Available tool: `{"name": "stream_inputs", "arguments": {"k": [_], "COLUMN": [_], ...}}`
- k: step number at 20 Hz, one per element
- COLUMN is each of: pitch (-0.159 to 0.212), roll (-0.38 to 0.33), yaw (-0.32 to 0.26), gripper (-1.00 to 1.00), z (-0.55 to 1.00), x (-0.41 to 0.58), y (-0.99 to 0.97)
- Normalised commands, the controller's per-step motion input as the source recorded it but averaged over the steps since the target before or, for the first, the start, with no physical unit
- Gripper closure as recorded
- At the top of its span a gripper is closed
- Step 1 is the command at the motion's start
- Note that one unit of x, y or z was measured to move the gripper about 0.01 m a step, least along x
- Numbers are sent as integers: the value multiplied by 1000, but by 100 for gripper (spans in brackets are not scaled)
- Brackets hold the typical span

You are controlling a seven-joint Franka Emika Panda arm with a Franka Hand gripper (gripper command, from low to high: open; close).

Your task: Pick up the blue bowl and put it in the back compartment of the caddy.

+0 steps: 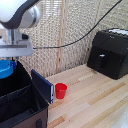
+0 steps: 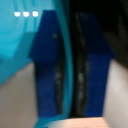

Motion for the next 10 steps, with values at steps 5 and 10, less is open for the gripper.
{"name": "stream_inputs", "arguments": {"k": [5,10], "pitch": [-115,-166], "roll": [-23,-63], "yaw": [-1,0], "gripper": [-100,-100], "z": [657,646], "x": [487,504], "y": [-293,-475]}}
